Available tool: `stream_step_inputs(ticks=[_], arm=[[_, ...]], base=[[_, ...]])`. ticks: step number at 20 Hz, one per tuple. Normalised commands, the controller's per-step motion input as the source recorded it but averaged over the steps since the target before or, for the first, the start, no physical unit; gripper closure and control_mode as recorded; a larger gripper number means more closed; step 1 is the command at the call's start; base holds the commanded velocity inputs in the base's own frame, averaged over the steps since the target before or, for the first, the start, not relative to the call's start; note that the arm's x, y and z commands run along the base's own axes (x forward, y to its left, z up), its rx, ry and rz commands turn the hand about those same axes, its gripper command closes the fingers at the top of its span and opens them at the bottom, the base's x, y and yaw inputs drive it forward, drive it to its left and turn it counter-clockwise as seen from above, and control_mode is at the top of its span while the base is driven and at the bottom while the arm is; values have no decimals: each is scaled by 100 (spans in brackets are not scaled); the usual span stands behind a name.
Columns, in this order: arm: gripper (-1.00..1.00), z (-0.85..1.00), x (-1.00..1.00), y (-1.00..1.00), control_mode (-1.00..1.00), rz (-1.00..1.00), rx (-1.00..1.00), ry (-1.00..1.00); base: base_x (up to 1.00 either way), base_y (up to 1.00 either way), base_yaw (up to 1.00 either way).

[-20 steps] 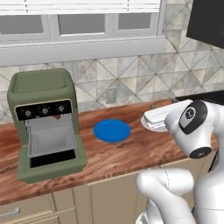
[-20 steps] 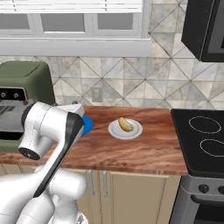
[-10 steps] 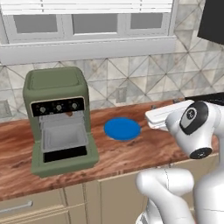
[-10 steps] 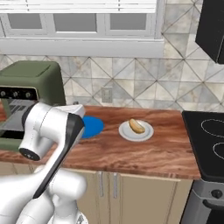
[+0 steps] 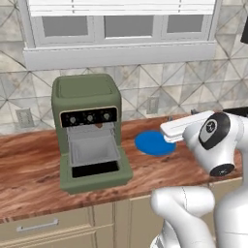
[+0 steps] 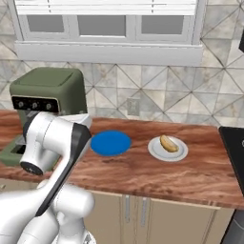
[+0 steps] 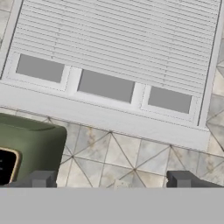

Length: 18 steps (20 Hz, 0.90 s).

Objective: Open the toaster oven door. Place the hotdog bun on the bottom tray in the toaster oven and place the chicken drumstick on the top tray.

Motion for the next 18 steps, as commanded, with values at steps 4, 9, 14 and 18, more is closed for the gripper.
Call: stream_step_inputs(ticks=[4,9,14,18], arm=[[-100,0,0,0,100,0,0,0],[-100,0,0,0,100,0,0,0],[-100,0,0,0,100,0,0,0],[-100,0,0,0,100,0,0,0]], base=[[72,0,0],[77,0,0],[20,0,0],[0,0,0]])
